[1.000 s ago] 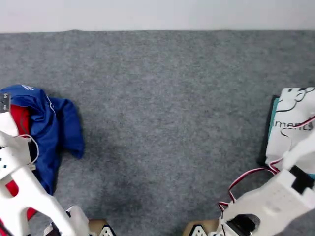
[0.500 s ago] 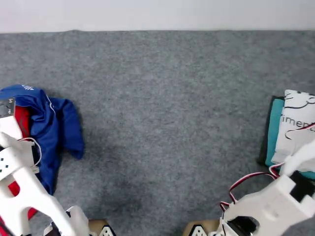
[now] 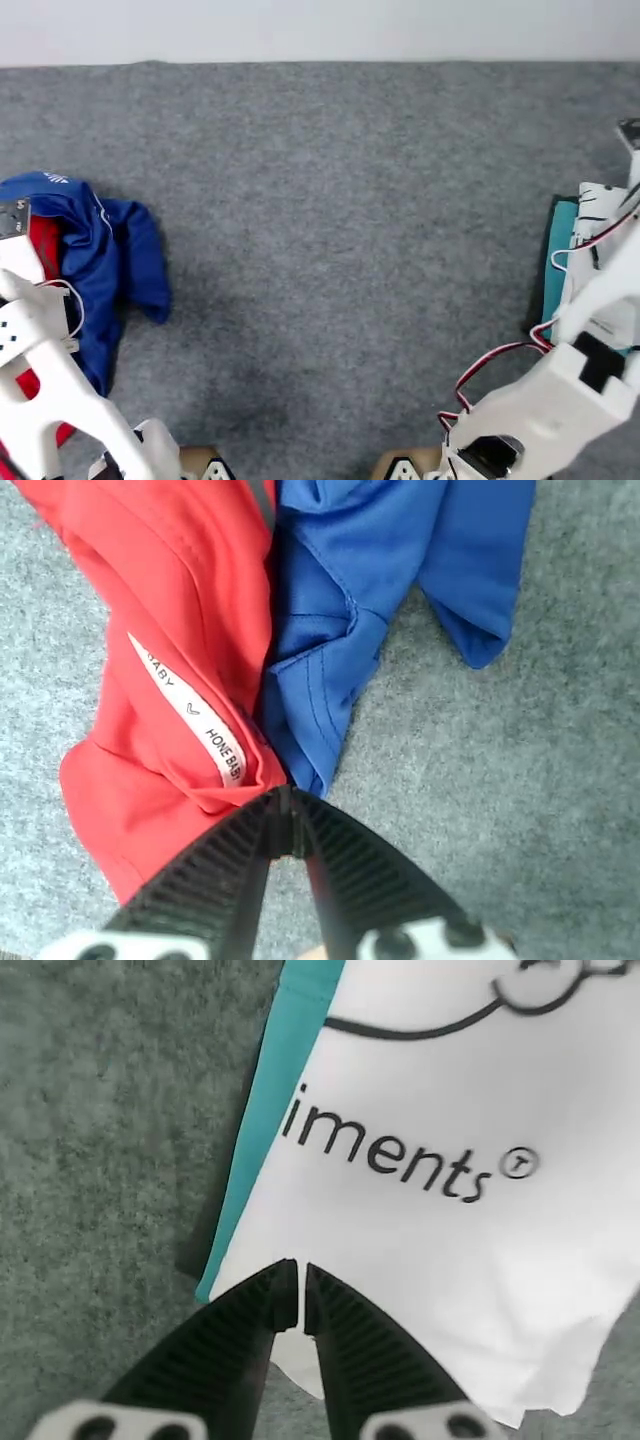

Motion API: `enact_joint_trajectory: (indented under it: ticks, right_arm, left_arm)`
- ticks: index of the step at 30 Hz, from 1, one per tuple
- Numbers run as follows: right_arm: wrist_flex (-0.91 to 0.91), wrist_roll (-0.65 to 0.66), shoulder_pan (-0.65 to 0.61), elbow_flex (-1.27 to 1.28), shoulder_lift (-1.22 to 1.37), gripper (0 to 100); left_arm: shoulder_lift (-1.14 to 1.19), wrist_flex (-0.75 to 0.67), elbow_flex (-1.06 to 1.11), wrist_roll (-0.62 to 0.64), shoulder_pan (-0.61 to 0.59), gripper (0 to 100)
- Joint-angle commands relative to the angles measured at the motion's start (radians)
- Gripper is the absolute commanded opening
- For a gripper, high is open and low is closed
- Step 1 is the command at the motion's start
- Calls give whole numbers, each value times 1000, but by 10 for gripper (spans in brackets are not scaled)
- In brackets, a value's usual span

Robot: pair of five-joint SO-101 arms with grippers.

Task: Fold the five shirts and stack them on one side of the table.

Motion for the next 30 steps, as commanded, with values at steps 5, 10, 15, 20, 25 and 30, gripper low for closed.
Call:
enact_joint_trajectory:
  ticks: [5, 10, 15, 20, 25, 30]
  right_arm:
    - [-107, -8, 36, 25, 50, 9]
    - [-122, -6, 44, 81, 199, 9]
    - [36, -5, 64, 80, 216, 9]
    - [74, -5, 65, 80, 104, 9]
    - [45, -3, 87, 80, -67, 9]
    - [-73, 87, 200, 83, -108, 9]
  left_arm:
    - [-26, -12, -4, -8, 3, 5]
    - [-23, -12, -4, -8, 3, 5]
    - [-21, -12, -4, -8, 3, 5]
    - [-21, -14, -2, -8, 3, 5]
    - [-21, -12, -2, -8, 3, 5]
    - [-28, -11, -2, -6, 3, 5]
